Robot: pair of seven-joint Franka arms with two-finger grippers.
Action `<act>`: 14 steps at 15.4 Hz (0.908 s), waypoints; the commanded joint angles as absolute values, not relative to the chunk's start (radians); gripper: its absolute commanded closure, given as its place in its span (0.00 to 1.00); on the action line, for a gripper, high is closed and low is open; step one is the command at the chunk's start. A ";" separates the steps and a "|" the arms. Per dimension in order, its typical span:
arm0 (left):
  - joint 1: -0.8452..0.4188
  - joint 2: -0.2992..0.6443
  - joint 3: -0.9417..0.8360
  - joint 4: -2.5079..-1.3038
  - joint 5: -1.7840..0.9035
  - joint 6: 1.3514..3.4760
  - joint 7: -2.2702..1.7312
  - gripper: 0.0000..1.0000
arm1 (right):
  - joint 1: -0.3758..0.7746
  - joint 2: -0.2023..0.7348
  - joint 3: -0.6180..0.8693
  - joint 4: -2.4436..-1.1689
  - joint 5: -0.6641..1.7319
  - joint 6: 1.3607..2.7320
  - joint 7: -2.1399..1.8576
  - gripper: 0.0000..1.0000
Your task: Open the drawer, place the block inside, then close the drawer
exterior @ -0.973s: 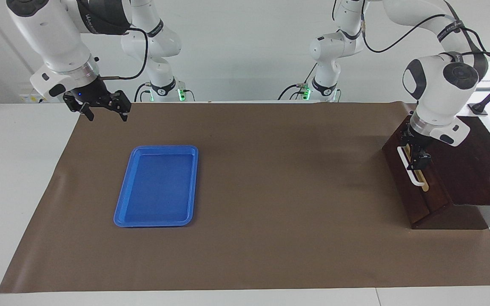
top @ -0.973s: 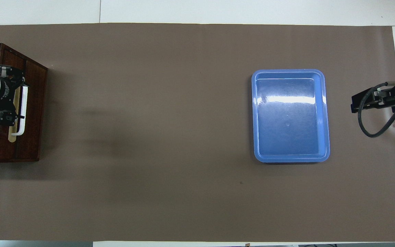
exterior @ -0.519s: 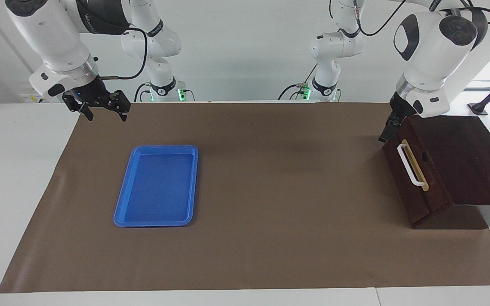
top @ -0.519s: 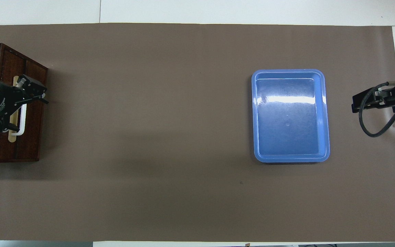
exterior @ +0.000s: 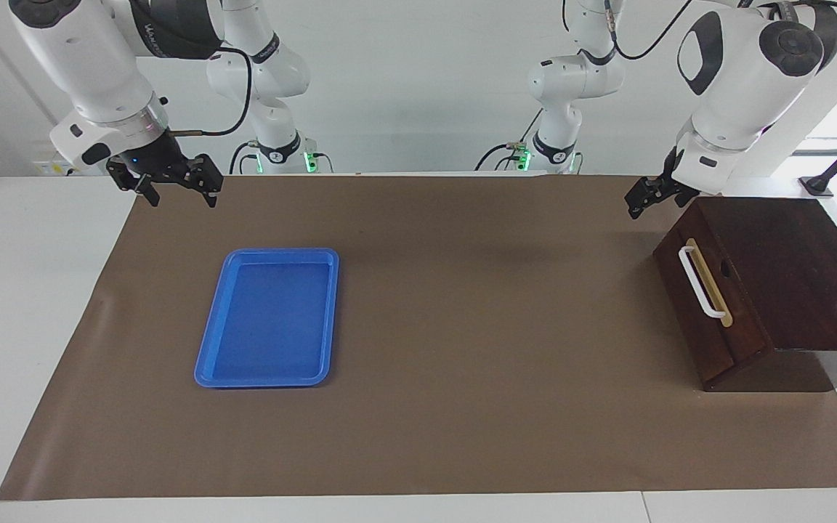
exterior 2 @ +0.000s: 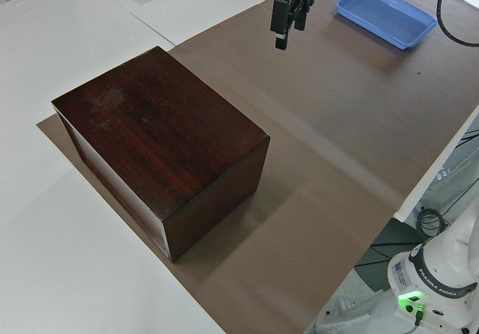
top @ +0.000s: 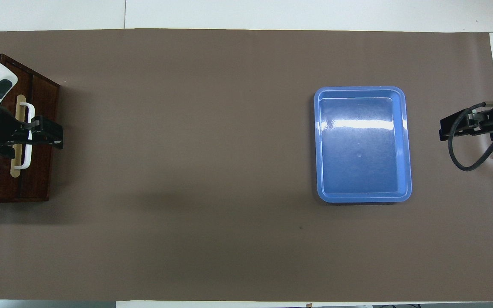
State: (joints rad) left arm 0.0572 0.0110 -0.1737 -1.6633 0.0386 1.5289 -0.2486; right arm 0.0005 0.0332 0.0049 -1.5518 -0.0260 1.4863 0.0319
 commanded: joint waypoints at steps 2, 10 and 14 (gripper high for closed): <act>0.026 0.025 -0.153 -1.635 0.025 1.500 -0.212 0.00 | -0.015 0.029 0.015 -1.551 -0.026 1.473 0.009 0.00; 0.018 0.023 -0.149 -1.632 0.025 1.500 -0.170 0.00 | -0.018 0.029 0.015 -1.551 -0.028 1.474 0.008 0.00; 0.017 0.023 -0.153 -1.631 0.028 1.489 -0.169 0.00 | -0.018 0.029 0.015 -1.551 -0.026 1.474 0.011 0.00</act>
State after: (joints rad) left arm 0.0389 0.0110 -0.1721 -1.6609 0.0370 1.5227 -0.1829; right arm 0.0004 0.0332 0.0047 -1.5518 -0.0260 1.4863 0.0319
